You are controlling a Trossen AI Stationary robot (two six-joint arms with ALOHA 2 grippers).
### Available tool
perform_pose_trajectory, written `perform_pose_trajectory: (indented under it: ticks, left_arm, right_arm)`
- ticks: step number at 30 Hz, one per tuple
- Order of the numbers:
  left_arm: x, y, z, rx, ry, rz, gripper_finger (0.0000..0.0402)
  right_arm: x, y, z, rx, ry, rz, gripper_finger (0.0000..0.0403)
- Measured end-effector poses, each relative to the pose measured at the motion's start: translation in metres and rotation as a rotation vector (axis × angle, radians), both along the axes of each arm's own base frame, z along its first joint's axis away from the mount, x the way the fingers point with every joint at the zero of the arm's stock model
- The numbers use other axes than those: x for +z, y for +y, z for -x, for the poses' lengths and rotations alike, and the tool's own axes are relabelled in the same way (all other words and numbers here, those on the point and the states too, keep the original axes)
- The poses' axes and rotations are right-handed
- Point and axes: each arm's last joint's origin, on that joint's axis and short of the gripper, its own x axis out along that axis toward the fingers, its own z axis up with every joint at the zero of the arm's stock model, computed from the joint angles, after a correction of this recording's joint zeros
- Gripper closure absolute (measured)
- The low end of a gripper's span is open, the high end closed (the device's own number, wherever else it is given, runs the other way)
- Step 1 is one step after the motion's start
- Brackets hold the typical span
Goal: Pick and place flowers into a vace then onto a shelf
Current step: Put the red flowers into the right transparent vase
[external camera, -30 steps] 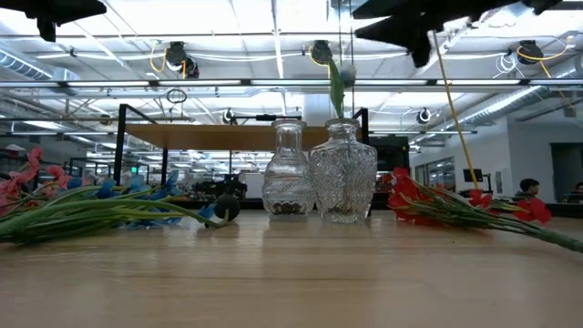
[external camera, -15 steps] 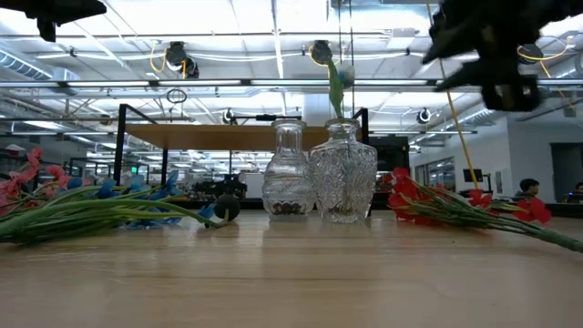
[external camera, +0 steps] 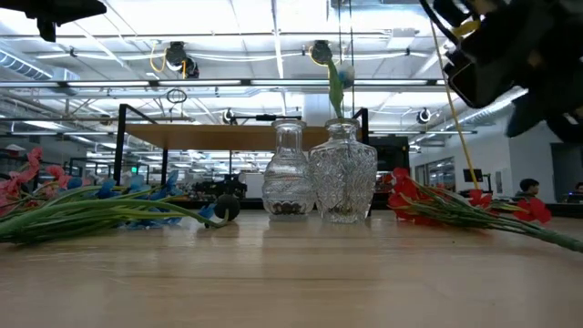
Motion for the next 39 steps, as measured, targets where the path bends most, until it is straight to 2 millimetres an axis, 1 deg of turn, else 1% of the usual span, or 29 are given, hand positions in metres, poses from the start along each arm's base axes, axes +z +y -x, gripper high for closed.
perform_pose_trajectory:
  ticks: [4, 12, 20, 25, 28, 30, 33, 39]
  left_arm:
    - [0.000, 0.000, 0.000, 0.000, 0.000, 0.000, 0.0392]
    - [0.000, 0.000, 0.000, 0.000, 0.000, 0.000, 0.0391]
    - [0.000, 0.000, 0.000, 0.000, 0.001, 0.000, 0.0391]
    - [0.000, 0.000, 0.000, 0.000, -0.001, 0.000, 0.0392]
    - [0.000, 0.000, 0.000, 0.000, 0.000, 0.000, 0.0392]
    - [0.000, 0.000, 0.000, 0.000, 0.000, 0.000, 0.0392]
    - [0.000, 0.000, 0.000, 0.000, 0.000, 0.000, 0.0391]
    - [0.000, 0.000, 0.000, 0.000, 0.000, 0.000, 0.0391]
  right_arm:
    - [-0.009, 0.005, -0.002, 0.015, 0.035, 0.002, 0.0273]
    - [-0.027, 0.001, -0.012, -0.019, 0.082, 0.022, 0.0273]
    - [-0.044, 0.000, -0.016, -0.027, 0.153, 0.055, 0.0273]
    - [-0.053, -0.003, -0.018, -0.037, 0.184, 0.069, 0.0273]
    - [-0.053, -0.004, -0.018, -0.040, 0.191, 0.073, 0.0277]
    - [-0.055, -0.006, -0.017, -0.043, 0.215, 0.080, 0.0286]
    - [-0.056, -0.009, -0.015, -0.022, 0.251, 0.077, 0.0312]
    - [-0.057, -0.010, -0.013, 0.022, 0.262, 0.108, 0.0391]
